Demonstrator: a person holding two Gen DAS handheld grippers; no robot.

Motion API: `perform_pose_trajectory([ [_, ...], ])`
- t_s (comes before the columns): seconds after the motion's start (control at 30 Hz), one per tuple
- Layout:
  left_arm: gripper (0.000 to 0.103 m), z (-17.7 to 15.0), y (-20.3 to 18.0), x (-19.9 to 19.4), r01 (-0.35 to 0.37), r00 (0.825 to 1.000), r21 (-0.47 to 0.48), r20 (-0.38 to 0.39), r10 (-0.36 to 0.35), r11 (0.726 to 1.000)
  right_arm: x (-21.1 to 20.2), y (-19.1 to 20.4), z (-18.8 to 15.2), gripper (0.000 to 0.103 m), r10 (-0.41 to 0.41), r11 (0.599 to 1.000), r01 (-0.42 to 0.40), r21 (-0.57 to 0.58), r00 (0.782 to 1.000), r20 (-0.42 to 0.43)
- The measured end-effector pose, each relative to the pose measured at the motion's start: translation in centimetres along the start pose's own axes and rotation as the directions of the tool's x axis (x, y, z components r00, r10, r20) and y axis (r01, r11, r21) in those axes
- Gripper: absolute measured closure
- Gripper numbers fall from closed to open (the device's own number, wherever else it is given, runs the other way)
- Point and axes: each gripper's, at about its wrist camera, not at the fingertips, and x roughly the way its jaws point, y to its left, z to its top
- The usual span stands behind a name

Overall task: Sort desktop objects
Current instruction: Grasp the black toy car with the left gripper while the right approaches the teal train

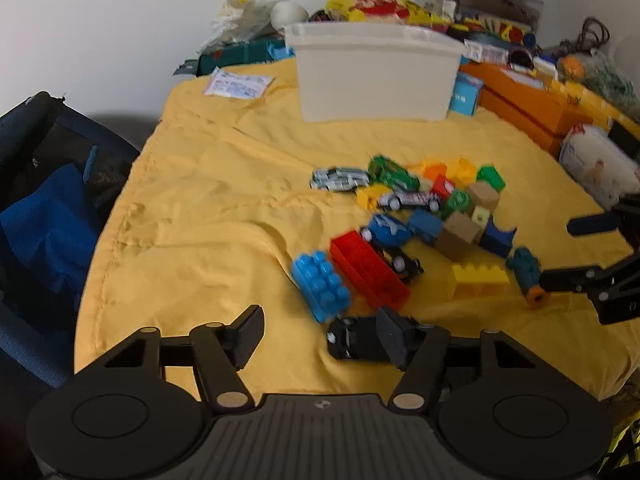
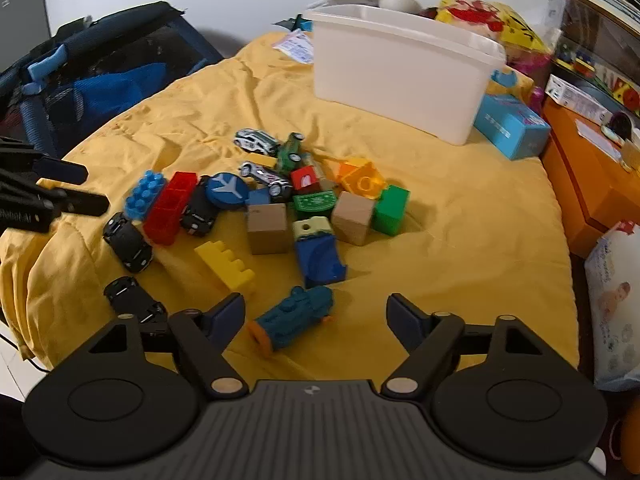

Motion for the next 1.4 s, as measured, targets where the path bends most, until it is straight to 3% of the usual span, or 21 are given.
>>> perform_pose_trajectory([
  [0.43, 0.031, -0.7, -3.1, 3.8, 0.032, 0.996, 0.021, -0.087, -0.030, 0.999, 0.8, 0.1, -0.9, 0.019, -0.024, 0.999, 0.025, 0.026, 0.999, -0.049],
  [0.67, 0.051, -0.7, -2.5, 3.4, 0.048, 0.996, 0.058, -0.081, -0.044, 0.997, 1.7, 0.3, -0.6, 0.028, -0.004, 0.999, 0.007, 0.050, 0.998, -0.056],
  [0.8, 0.057, -0.5, -2.4, 3.0, 0.057, 0.996, 0.079, -0.078, -0.051, 0.995, 2.3, 0.6, -0.5, 0.046, -0.010, 0.999, 0.013, 0.048, 0.998, -0.057],
  [0.93, 0.054, -0.2, -2.0, 2.1, 0.056, 0.997, 0.074, -0.050, -0.052, 0.996, 2.7, 0.3, -0.4, 0.046, -0.002, 0.997, 0.007, 0.074, 0.998, -0.067],
  [1.03, 0.044, -0.1, -1.7, 1.2, 0.065, 0.998, 0.067, -0.030, -0.063, 0.996, 2.5, 0.2, -0.4, 0.044, -0.004, 0.997, 0.009, 0.083, 0.998, -0.065],
  [1.23, 0.044, -0.8, -2.0, 0.6, 0.082, 0.995, 0.062, -0.062, -0.078, 0.995, 2.5, 0.0, -0.5, 0.042, -0.010, 0.995, 0.017, 0.097, 0.997, -0.070],
  [1.4, 0.058, -2.5, -2.2, 1.8, 0.054, 0.992, 0.055, -0.121, -0.047, 0.997, 2.3, 0.2, -0.4, 0.042, -0.009, 0.996, 0.014, 0.082, 0.998, -0.064],
])
